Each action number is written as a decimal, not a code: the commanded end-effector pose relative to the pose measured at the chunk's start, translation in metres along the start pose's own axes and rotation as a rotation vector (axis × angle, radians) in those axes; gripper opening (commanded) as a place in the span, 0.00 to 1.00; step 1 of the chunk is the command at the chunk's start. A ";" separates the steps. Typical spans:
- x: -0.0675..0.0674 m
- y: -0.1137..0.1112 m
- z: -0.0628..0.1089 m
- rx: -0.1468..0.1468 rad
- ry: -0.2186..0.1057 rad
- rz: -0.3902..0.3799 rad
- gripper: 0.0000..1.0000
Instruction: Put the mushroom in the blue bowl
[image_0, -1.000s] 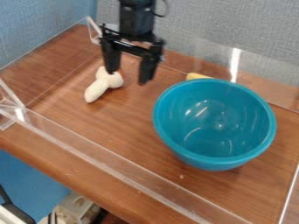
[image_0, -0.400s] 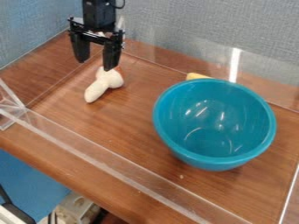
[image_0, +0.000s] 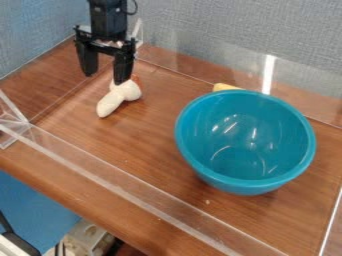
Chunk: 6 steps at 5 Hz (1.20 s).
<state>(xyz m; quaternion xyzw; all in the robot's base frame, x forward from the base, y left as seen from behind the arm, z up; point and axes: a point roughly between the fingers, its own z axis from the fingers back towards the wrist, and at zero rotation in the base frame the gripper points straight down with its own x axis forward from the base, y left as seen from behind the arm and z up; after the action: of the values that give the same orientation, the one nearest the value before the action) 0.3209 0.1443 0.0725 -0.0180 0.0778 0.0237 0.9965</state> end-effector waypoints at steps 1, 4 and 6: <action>0.007 0.011 0.015 0.012 -0.064 0.017 1.00; 0.004 0.027 -0.002 -0.010 -0.042 0.032 1.00; 0.012 0.043 -0.009 -0.018 -0.040 0.014 1.00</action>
<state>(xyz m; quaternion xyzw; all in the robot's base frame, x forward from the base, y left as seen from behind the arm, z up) 0.3236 0.1762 0.0420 -0.0398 0.0871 0.0278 0.9950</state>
